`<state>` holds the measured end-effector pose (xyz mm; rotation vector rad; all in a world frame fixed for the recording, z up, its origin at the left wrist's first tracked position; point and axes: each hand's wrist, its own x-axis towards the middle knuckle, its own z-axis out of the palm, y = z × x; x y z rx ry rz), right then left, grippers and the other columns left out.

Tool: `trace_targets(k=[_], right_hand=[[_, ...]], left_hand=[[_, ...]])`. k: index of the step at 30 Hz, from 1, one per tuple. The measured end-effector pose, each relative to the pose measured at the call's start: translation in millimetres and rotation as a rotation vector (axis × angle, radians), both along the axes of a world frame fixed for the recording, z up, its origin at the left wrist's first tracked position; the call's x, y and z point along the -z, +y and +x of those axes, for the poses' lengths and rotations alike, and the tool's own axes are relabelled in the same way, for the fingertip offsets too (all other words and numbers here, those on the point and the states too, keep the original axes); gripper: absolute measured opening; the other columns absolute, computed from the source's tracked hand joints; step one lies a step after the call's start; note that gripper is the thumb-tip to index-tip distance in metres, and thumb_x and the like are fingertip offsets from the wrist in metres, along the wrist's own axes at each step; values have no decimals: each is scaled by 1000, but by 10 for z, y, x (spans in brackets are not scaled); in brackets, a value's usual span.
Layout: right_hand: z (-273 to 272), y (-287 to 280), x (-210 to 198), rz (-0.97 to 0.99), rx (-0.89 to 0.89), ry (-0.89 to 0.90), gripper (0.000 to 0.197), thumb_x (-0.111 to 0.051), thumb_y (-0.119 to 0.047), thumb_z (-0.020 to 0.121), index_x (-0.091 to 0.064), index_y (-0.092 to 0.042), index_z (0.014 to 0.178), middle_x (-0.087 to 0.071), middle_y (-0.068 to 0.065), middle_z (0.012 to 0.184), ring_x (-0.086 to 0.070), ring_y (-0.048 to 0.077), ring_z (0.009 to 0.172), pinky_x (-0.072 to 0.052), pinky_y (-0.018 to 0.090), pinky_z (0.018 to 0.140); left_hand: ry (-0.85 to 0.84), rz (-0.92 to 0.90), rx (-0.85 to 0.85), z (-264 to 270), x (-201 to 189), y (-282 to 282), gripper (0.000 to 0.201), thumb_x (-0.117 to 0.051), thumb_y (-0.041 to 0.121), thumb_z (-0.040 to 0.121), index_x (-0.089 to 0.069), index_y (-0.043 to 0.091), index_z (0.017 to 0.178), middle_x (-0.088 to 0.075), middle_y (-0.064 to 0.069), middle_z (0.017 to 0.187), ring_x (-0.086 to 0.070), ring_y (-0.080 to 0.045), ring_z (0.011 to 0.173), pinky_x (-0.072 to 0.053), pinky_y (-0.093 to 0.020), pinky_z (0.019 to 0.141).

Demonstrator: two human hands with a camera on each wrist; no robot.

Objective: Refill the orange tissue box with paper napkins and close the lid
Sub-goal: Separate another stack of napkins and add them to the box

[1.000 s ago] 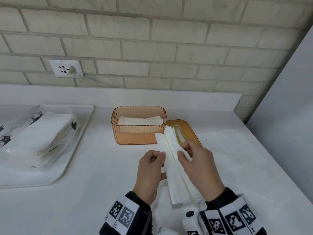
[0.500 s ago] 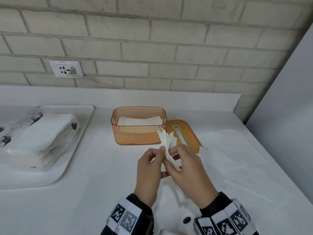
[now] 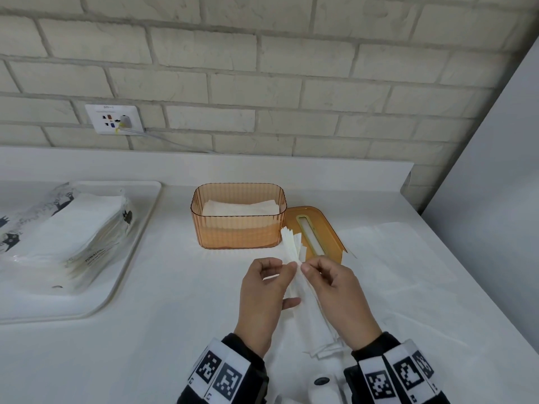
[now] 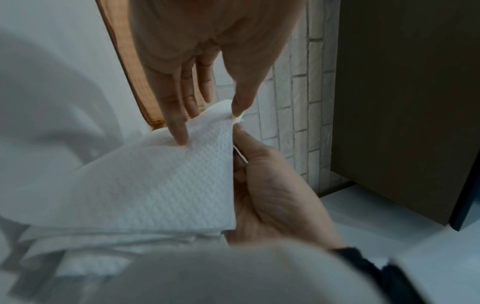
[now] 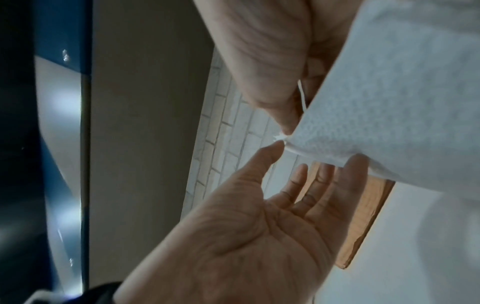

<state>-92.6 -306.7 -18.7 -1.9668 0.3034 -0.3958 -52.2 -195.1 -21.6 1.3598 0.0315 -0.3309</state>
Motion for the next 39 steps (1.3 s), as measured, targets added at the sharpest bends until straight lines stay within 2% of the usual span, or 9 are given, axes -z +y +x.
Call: trace_targets(k=[9, 14, 17, 20, 25, 30, 33, 36, 39], right_hand=[[8, -29, -10, 81, 46, 37, 18, -58, -20, 91, -67, -14, 77, -64, -8, 71, -57, 6, 71, -43, 13, 68], [19, -46, -74, -52, 86, 23, 25, -55, -19, 93, -59, -14, 69, -54, -6, 60, -44, 4, 54, -38, 10, 54], [18, -76, -148, -118, 147, -21, 26, -52, -17, 94, -51, -18, 68, -51, -6, 60, -49, -3, 53, -39, 7, 53], [-10, -33, -194, -248, 133, -64, 23, -51, -14, 94, -50, -18, 72, -51, -8, 60, -53, -2, 55, -41, 7, 54], [-7, 97, -106, -491, 21, -148, 17, -54, -13, 93, -56, -9, 77, -64, 5, 81, -61, 18, 75, -50, 26, 67], [-6, 180, -108, -689, -50, -143, 35, -33, -34, 90, -59, -13, 81, -57, -3, 85, -56, 10, 69, -40, 12, 56], [-9, 174, -118, -645, -176, -91, 50, -24, -40, 88, -64, -11, 97, -56, -6, 102, -55, 10, 90, -51, 22, 73], [-27, 1, -156, -460, -141, -96, 42, -36, -41, 92, -61, -14, 111, -51, -10, 118, -46, 6, 113, -43, 23, 95], [-37, -258, -238, -203, 41, 98, 53, -50, -39, 93, -34, -19, 139, -41, -7, 134, -38, 9, 125, -36, 27, 103]], left_hand=[[10, 79, 31, 30, 7, -45, 23, -66, 17, 87, -59, 6, 105, -63, -8, 99, -63, -18, 95, -59, -28, 63], [-9, 105, 36, 98, 29, 16, 10, -54, 6, 89, -62, 6, 95, -68, -9, 91, -63, -21, 78, -52, -29, 65], [-23, 97, 8, 104, 44, 59, 8, -54, 7, 90, -59, 6, 85, -60, -4, 77, -53, -14, 63, -41, -22, 55], [-29, 80, 3, 73, 42, 49, 12, -54, 8, 91, -55, 8, 79, -56, -1, 71, -50, -14, 62, -40, -25, 57], [-79, 29, 13, 8, -7, 20, 7, -53, 8, 91, -56, 5, 86, -60, -6, 79, -56, -20, 70, -49, -41, 70], [-113, -49, 9, -82, -45, -20, 19, -55, 22, 94, -54, 4, 97, -60, -1, 78, -57, -12, 68, -49, -34, 70], [-85, -126, 18, -86, -75, -31, 28, -61, 31, 90, -49, 16, 110, -67, 1, 96, -69, -12, 81, -54, -30, 74], [-40, -125, -10, 28, -51, 21, 19, -55, 14, 94, -49, 20, 111, -67, -6, 110, -67, -22, 96, -52, -34, 76], [-51, -92, -5, 138, -22, 73, 18, -47, 5, 95, -52, 18, 107, -65, -8, 115, -64, -24, 98, -50, -37, 79]])
